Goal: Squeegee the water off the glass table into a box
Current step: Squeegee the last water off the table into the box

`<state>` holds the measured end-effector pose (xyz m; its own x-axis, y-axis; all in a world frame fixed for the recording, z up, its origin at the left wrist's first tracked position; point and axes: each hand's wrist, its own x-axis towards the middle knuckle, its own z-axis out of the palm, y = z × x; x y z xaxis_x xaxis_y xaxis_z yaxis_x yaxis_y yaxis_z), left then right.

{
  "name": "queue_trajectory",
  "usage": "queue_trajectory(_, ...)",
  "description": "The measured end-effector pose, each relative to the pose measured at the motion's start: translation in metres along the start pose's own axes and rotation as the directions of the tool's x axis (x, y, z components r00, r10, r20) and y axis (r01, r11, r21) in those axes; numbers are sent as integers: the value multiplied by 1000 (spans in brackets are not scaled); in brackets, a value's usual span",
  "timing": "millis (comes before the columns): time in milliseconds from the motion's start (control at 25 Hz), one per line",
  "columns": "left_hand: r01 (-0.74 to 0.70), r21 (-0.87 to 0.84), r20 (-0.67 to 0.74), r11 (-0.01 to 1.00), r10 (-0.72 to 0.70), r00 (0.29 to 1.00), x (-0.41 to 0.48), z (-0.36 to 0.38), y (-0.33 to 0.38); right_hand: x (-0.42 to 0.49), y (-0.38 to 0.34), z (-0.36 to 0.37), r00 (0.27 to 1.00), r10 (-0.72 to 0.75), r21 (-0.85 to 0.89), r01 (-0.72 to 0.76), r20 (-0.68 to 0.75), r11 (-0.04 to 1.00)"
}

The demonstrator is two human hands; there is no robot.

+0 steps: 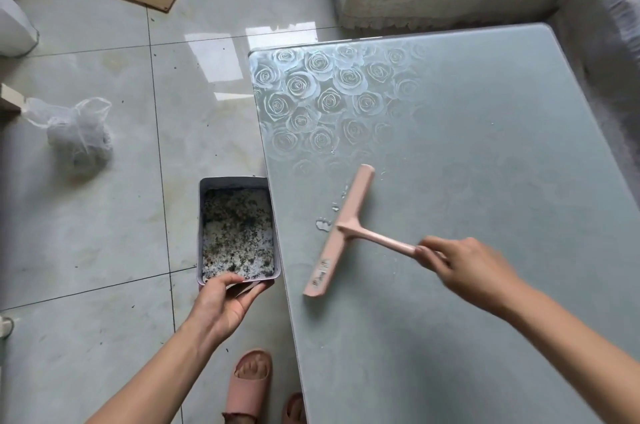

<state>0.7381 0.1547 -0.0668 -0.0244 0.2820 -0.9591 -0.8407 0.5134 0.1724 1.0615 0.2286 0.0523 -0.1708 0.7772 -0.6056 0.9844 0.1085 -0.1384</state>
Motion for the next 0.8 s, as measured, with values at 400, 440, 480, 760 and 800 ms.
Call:
queue_trajectory(400,-9,1,-25,1000,9,1000,4,0,1,10,18,-51,998,58,-188,-62,-30,980)
queue_trajectory(440,-12,6,-19,1000,12,1000,4,2,2,17,6,-46,999,25,-187,-29,-26,982)
queue_trajectory(480,-13,4,-25,1000,13,1000,5,2,4,28,-12,-41,1000,-25,-177,21,-17,984)
queue_trajectory(760,23,-18,35,1000,-22,999,8,1,8,60,-75,-47,952,-272,-255,231,-139,939)
queue_trajectory(800,33,-25,47,999,-32,998,8,0,8,55,-61,-54,961,-234,-247,194,-144,949)
